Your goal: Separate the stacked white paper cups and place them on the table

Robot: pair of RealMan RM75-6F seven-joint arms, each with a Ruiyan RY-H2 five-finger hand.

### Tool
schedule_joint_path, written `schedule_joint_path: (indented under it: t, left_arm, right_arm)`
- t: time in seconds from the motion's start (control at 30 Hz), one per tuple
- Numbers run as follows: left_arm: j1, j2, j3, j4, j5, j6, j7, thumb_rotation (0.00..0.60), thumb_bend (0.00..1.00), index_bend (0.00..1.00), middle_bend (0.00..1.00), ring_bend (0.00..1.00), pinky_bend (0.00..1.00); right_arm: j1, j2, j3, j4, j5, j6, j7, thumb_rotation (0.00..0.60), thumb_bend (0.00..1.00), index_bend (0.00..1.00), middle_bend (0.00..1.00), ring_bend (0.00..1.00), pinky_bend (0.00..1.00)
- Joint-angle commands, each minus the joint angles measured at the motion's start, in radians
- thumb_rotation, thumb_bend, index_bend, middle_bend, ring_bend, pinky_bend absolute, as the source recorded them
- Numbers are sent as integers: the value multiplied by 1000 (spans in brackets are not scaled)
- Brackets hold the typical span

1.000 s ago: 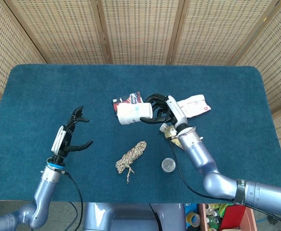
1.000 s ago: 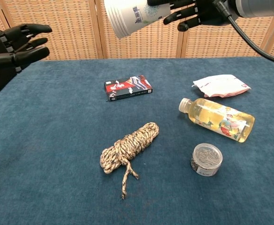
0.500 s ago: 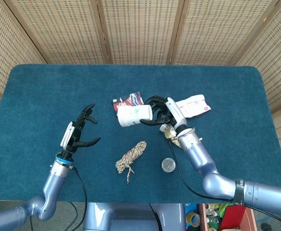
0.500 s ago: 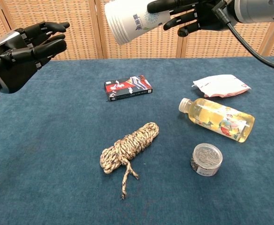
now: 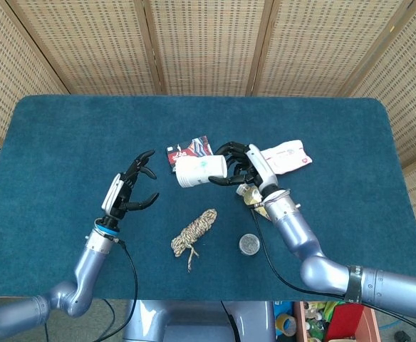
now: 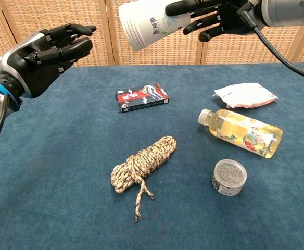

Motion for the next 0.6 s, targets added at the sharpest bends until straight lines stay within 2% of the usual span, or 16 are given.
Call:
schedule_joint_path:
  t: [0.03, 0.6]
  left_arm:
    - [-9, -5, -2, 5, -7, -10, 2, 600, 296, 478, 132, 0, 0]
    - [-42, -21, 7, 4, -1, -30, 9, 600, 296, 478, 132, 0, 0]
  right_arm:
    - [0, 2, -2, -3, -2, -2, 0, 600, 302, 750, 664, 574, 802]
    - [7, -4, -10, 5, 3, -4, 1, 600, 302, 750, 664, 574, 803]
